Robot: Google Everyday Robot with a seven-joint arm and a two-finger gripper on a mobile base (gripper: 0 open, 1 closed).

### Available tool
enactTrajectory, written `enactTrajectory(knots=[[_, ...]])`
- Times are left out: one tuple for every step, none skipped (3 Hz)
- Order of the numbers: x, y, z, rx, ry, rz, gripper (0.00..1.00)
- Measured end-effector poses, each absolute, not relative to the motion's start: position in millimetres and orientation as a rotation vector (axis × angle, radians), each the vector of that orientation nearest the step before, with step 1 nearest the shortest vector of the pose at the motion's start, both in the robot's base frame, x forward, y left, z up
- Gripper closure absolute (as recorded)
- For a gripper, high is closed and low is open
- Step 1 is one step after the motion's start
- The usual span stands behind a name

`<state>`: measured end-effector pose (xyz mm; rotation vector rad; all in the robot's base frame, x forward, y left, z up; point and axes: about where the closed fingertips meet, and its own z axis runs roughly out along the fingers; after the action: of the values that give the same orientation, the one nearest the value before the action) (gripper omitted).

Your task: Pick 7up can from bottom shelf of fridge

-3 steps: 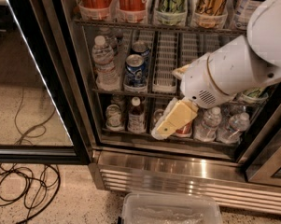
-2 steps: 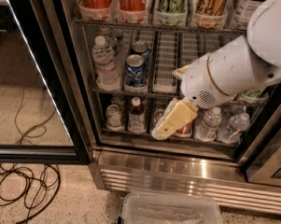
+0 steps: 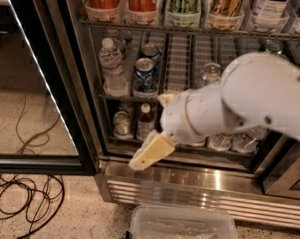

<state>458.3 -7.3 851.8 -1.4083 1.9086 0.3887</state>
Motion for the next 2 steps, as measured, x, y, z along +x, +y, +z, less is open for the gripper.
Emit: enactTrajectory(knots=[[447.0, 35.2, 809.1, -1.346, 1.909, 0.453, 0.00], [460.2, 38.1, 815.7, -1.301, 1.877, 0.401, 0.00]])
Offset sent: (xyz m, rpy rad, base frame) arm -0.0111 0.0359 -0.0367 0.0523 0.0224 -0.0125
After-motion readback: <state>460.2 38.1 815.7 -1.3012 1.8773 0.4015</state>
